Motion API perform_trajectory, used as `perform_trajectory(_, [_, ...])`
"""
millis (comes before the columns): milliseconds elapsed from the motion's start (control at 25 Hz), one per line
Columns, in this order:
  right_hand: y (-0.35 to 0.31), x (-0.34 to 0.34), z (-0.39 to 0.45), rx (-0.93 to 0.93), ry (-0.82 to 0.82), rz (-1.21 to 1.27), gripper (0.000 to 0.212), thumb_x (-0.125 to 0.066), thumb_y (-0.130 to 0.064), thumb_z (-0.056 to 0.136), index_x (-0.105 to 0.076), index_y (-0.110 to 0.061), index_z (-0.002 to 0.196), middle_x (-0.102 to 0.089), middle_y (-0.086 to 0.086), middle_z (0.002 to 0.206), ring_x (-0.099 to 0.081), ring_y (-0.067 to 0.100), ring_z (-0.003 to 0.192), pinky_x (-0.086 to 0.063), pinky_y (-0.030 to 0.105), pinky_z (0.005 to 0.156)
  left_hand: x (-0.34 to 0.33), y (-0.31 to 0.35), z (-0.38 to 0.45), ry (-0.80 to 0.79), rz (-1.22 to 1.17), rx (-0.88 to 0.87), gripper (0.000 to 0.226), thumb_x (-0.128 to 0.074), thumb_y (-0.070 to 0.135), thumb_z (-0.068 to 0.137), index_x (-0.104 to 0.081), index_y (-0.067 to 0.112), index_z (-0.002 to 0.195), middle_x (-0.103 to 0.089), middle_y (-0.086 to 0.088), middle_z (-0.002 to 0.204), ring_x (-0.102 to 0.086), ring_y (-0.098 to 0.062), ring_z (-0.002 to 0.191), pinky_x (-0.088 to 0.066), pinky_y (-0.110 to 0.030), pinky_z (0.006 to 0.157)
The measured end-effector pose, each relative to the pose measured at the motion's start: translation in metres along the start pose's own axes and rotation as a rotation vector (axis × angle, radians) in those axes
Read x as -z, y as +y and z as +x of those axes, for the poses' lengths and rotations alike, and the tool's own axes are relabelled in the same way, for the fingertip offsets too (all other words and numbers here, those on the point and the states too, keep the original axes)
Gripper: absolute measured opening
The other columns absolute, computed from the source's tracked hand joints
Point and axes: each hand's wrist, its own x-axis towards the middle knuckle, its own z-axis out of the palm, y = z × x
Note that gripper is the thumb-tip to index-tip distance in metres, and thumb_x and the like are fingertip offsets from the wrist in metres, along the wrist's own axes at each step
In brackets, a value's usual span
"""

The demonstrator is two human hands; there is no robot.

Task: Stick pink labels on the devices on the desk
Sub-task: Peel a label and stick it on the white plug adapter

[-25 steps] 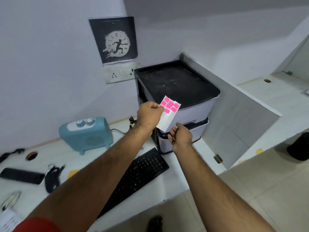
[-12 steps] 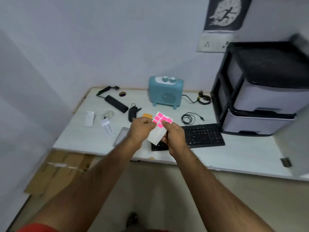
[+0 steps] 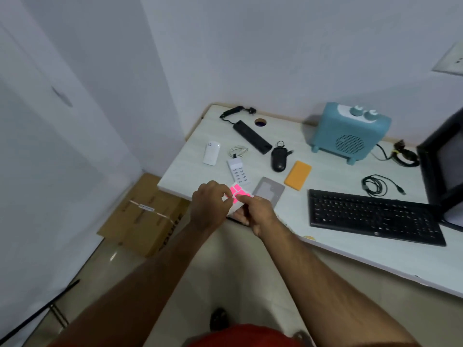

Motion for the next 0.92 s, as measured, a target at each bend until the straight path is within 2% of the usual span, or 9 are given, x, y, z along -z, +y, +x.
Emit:
perform_trajectory(40, [0.0, -0.013, 0.008, -0.011, 0.004, 0.004, 0.01, -0.065, -0.008, 0.093, -0.064, 0.002, 0.09, -0.062, 0.011, 0.058, -0.054, 0.018, 0.043, -0.037, 0.023, 0.038, 0.005, -0.011, 0.009, -0.02, 0.015, -0.002, 0.014, -0.074, 0.031, 0.079, -0.073, 0.026, 0.092, -0.069, 0.001, 0.097, -0.061, -0.021, 0.09, -0.05, -0.034, 0.075])
perform_trajectory(120, [-0.004, -0.03, 0.022, -0.045, 0.004, 0.063, 0.014, -0.065, -0.007, 0.092, -0.066, 0.003, 0.101, -0.069, 0.012, 0.068, -0.062, 0.019, 0.048, -0.044, 0.025, 0.04, 0.01, -0.026, 0.026, -0.022, 0.07, -0.015, 0.019, -0.072, 0.034, 0.081, -0.074, 0.027, 0.099, -0.071, 0.002, 0.106, -0.062, -0.021, 0.096, -0.05, -0.037, 0.08])
perform_trajectory(200, [-0.011, -0.042, 0.039, -0.087, -0.029, 0.131, 0.015, -0.064, -0.008, 0.093, -0.067, -0.001, 0.106, -0.076, 0.013, 0.082, -0.072, 0.019, 0.061, -0.057, 0.029, 0.05, 0.008, -0.036, 0.044, -0.023, 0.126, -0.032, 0.024, -0.072, 0.036, 0.083, -0.073, 0.028, 0.106, -0.07, 0.002, 0.113, -0.062, -0.02, 0.101, -0.049, -0.038, 0.083])
perform_trajectory(320, [-0.022, -0.053, 0.076, -0.15, -0.034, 0.132, 0.012, -0.065, -0.009, 0.093, -0.069, -0.006, 0.104, -0.077, 0.012, 0.087, -0.075, 0.02, 0.072, -0.062, 0.033, 0.067, -0.007, -0.049, 0.077, -0.086, 0.102, -0.004, 0.028, -0.071, 0.036, 0.084, -0.073, 0.024, 0.11, -0.07, 0.0, 0.116, -0.062, -0.02, 0.103, -0.051, -0.039, 0.087])
perform_trajectory(480, [-0.036, -0.062, 0.136, -0.277, -0.033, 0.148, 0.016, -0.064, -0.007, 0.093, -0.068, -0.006, 0.108, -0.075, 0.01, 0.077, -0.073, 0.018, 0.062, -0.062, 0.035, 0.069, -0.031, -0.061, 0.121, -0.18, 0.001, 0.121, 0.031, -0.071, 0.035, 0.085, -0.073, 0.017, 0.109, -0.072, -0.005, 0.114, -0.066, -0.022, 0.099, -0.054, -0.039, 0.089])
perform_trajectory(560, [-0.044, -0.066, 0.16, -0.344, -0.03, 0.11, 0.008, -0.064, -0.01, 0.094, -0.067, -0.011, 0.101, -0.063, 0.002, 0.059, -0.061, 0.012, 0.049, -0.06, 0.033, 0.064, -0.036, -0.063, 0.14, -0.229, -0.012, 0.169, 0.032, -0.068, 0.034, 0.086, -0.073, 0.014, 0.11, -0.072, -0.006, 0.113, -0.066, -0.023, 0.1, -0.052, -0.036, 0.09])
perform_trajectory(640, [-0.054, -0.07, 0.18, -0.38, -0.023, 0.043, 0.003, -0.064, -0.01, 0.094, -0.067, -0.012, 0.094, -0.049, 0.0, 0.053, -0.049, 0.01, 0.044, -0.059, 0.03, 0.06, -0.04, -0.064, 0.159, -0.265, -0.021, 0.196, 0.03, -0.066, 0.033, 0.087, -0.074, 0.014, 0.108, -0.073, -0.006, 0.11, -0.066, -0.022, 0.099, -0.05, -0.034, 0.089])
perform_trajectory(800, [-0.067, -0.072, 0.209, -0.373, -0.03, 0.067, 0.005, -0.062, -0.003, 0.094, -0.066, -0.001, 0.091, -0.07, 0.012, 0.076, -0.066, 0.019, 0.068, -0.06, 0.032, 0.072, -0.049, -0.067, 0.189, -0.311, -0.024, 0.211, 0.03, -0.064, 0.032, 0.089, -0.074, 0.01, 0.106, -0.074, -0.009, 0.105, -0.067, -0.024, 0.094, -0.053, -0.037, 0.086])
perform_trajectory(920, [-0.073, -0.075, 0.226, -0.381, -0.038, 0.051, 0.01, -0.061, -0.002, 0.094, -0.066, -0.003, 0.085, -0.071, 0.007, 0.063, -0.067, 0.018, 0.066, -0.059, 0.031, 0.071, -0.055, -0.07, 0.204, -0.338, -0.01, 0.207, 0.032, -0.062, 0.035, 0.091, -0.073, 0.01, 0.108, -0.074, -0.01, 0.104, -0.068, -0.025, 0.093, -0.054, -0.037, 0.084])
